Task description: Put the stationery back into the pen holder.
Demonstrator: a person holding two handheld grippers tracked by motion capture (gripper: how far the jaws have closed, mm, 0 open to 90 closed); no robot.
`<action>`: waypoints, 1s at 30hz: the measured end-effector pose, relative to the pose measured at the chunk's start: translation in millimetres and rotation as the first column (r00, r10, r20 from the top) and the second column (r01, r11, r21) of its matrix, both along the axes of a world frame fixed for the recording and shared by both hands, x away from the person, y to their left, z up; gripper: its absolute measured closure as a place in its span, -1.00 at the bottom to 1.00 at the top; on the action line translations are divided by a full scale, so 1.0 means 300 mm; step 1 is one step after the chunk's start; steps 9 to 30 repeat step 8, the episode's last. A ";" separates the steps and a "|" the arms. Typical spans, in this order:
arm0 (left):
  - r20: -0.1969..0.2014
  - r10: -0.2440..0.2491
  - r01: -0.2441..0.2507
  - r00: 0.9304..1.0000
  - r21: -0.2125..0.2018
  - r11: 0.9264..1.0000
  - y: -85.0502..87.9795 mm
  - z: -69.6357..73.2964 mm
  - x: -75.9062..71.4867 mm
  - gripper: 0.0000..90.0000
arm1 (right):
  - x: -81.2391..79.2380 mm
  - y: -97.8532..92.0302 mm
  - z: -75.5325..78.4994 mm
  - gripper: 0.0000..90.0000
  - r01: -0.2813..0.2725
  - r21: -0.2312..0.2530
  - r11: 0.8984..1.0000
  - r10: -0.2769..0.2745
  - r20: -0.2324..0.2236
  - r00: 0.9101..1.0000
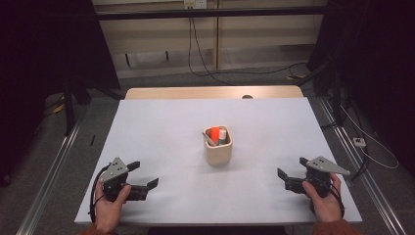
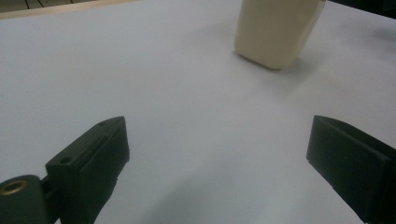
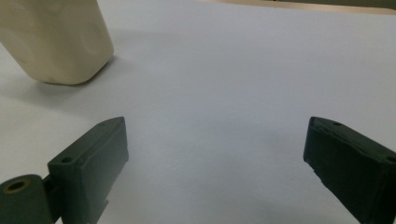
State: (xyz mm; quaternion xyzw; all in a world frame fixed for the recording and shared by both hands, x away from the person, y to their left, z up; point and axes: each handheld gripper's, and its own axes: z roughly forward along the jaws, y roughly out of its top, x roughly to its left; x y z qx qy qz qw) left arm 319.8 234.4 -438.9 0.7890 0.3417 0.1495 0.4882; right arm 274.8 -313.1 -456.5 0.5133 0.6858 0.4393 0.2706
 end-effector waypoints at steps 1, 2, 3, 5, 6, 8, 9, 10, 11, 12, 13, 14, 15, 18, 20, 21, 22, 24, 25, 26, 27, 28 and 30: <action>0.000 0.002 -0.002 1.000 -0.001 1.000 0.001 0.000 0.001 -0.87 | 0.001 -0.001 0.000 -0.85 0.001 -0.001 1.000 -0.001 0.004 1.000; 0.001 0.003 -0.003 1.000 -0.002 1.000 0.002 0.000 0.002 -0.87 | 0.002 -0.001 -0.001 -0.85 0.002 -0.002 1.000 -0.002 0.004 1.000; 0.000 0.008 -0.008 1.000 -0.004 1.000 0.002 0.000 0.003 -0.87 | 0.004 0.000 -0.002 -0.85 0.004 -0.002 1.000 -0.004 0.003 1.000; -0.003 0.012 -0.012 1.000 -0.009 1.000 0.003 0.000 0.003 -0.87 | 0.005 0.000 -0.003 -0.84 0.008 -0.007 1.000 -0.008 0.001 1.000; -0.003 0.013 -0.014 1.000 -0.006 1.000 0.004 0.000 0.005 -0.87 | 0.005 0.000 -0.003 -0.84 0.007 -0.005 1.000 -0.007 0.003 1.000; -0.008 0.023 -0.023 1.000 -0.006 1.000 0.004 0.000 0.006 -0.88 | 0.006 0.000 -0.003 -0.84 0.006 -0.012 1.000 -0.006 0.002 1.000; -0.008 0.023 -0.023 1.000 -0.006 1.000 0.004 0.000 0.006 -0.88 | 0.006 0.000 -0.003 -0.84 0.006 -0.012 1.000 -0.006 0.002 1.000; -0.008 0.023 -0.023 1.000 -0.006 1.000 0.004 0.000 0.006 -0.88 | 0.006 0.000 -0.003 -0.84 0.006 -0.012 1.000 -0.006 0.002 1.000; -0.008 0.023 -0.023 1.000 -0.006 1.000 0.004 0.000 0.006 -0.88 | 0.006 0.000 -0.003 -0.84 0.006 -0.012 1.000 -0.006 0.002 1.000; -0.008 0.023 -0.023 1.000 -0.006 1.000 0.004 0.000 0.006 -0.88 | 0.006 0.000 -0.003 -0.84 0.006 -0.012 1.000 -0.006 0.002 1.000; -0.008 0.023 -0.023 1.000 -0.006 1.000 0.004 0.000 0.006 -0.88 | 0.006 0.000 -0.003 -0.84 0.006 -0.012 1.000 -0.006 0.002 1.000; -0.008 0.023 -0.023 1.000 -0.006 1.000 0.004 0.000 0.006 -0.88 | 0.006 0.000 -0.003 -0.84 0.006 -0.012 1.000 -0.006 0.002 1.000; -0.008 0.023 -0.023 1.000 -0.006 1.000 0.004 0.000 0.006 -0.88 | 0.006 0.000 -0.003 -0.84 0.006 -0.012 1.000 -0.006 0.002 1.000; -0.008 0.023 -0.023 1.000 -0.006 1.000 0.004 0.000 0.006 -0.88 | 0.006 0.000 -0.003 -0.84 0.006 -0.012 1.000 -0.006 0.002 1.000; -0.008 0.023 -0.023 1.000 -0.006 1.000 0.004 0.000 0.006 -0.88 | 0.006 0.000 -0.003 -0.84 0.006 -0.012 1.000 -0.006 0.002 1.000; -0.008 0.023 -0.023 1.000 -0.006 1.000 0.004 0.000 0.006 -0.88 | 0.006 0.000 -0.003 -0.84 0.006 -0.012 1.000 -0.006 0.002 1.000; -0.008 0.023 -0.023 1.000 -0.006 1.000 0.004 0.000 0.006 -0.88 | 0.006 0.000 -0.003 -0.84 0.006 -0.012 1.000 -0.006 0.002 1.000; -0.008 0.023 -0.023 1.000 -0.006 1.000 0.004 0.000 0.006 -0.88 | 0.006 0.000 -0.003 -0.84 0.006 -0.012 1.000 -0.006 0.002 1.000; -0.008 0.023 -0.023 1.000 -0.006 1.000 0.004 0.000 0.006 -0.88 | 0.006 0.000 -0.003 -0.84 0.006 -0.012 1.000 -0.006 0.002 1.000; -0.008 0.023 -0.023 1.000 -0.006 1.000 0.004 0.000 0.006 -0.88 | 0.006 0.000 -0.003 -0.84 0.006 -0.012 1.000 -0.006 0.002 1.000; -0.008 0.023 -0.023 1.000 -0.006 1.000 0.004 0.000 0.006 -0.88 | 0.006 0.000 -0.003 -0.84 0.006 -0.012 1.000 -0.006 0.002 1.000; -0.008 0.023 -0.023 1.000 -0.006 1.000 0.004 0.000 0.006 -0.88 | 0.006 0.000 -0.003 -0.84 0.006 -0.012 1.000 -0.006 0.002 1.000; -0.008 0.023 -0.023 1.000 -0.006 1.000 0.004 0.000 0.006 -0.88 | 0.006 0.000 -0.003 -0.84 0.006 -0.012 1.000 -0.006 0.002 1.000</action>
